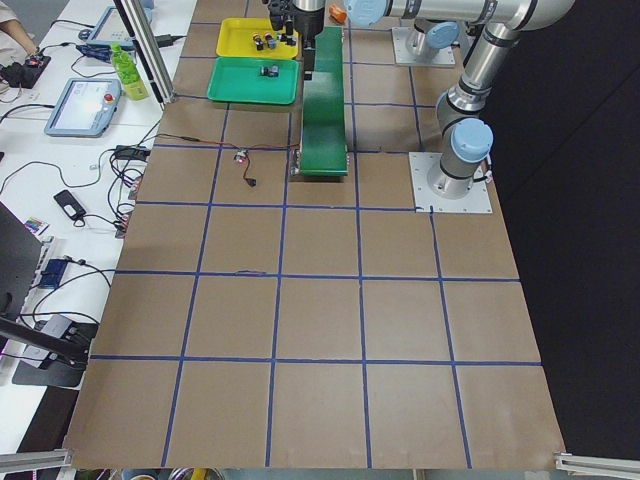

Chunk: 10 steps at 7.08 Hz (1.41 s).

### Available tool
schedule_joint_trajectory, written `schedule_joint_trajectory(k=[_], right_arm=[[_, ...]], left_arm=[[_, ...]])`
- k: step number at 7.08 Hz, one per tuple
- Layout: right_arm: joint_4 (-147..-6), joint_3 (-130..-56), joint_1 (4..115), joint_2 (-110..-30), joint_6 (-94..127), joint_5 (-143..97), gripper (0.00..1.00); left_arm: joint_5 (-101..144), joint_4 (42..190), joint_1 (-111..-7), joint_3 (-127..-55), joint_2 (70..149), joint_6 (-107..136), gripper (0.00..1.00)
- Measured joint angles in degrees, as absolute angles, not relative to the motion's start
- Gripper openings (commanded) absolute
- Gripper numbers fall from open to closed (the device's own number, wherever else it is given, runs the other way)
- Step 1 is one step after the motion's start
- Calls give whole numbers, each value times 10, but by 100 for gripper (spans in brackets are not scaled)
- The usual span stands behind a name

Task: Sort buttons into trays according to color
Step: 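Carry second green button into green tray and open right gripper, then raise right gripper out of green tray and move it over yellow tray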

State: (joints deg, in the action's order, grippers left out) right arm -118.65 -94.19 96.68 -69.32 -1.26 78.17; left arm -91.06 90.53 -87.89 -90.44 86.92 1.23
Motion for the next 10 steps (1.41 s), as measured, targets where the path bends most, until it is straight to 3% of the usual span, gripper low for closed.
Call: schedule_joint_trajectory(k=[2,3,4,5,10], right_arm=[[-1239,-916,980,-627,-13,780,11],[-1257,-912,981,-608,-13,786,32],[-1265,-913,981,-599,-15,808,84],[-1268,-915,981,-594,-15,831,100],[-1239,-898,977,-612,22,847,100]], left_arm=[[-911,905,-879,-904,869,12,100],[-911,905,-879,-904,869,12,100],[-911,905,-879,-904,869,12,100],[-911,905,-879,-904,869,12,100],[-912,905,-879,-904,868,12,100]])
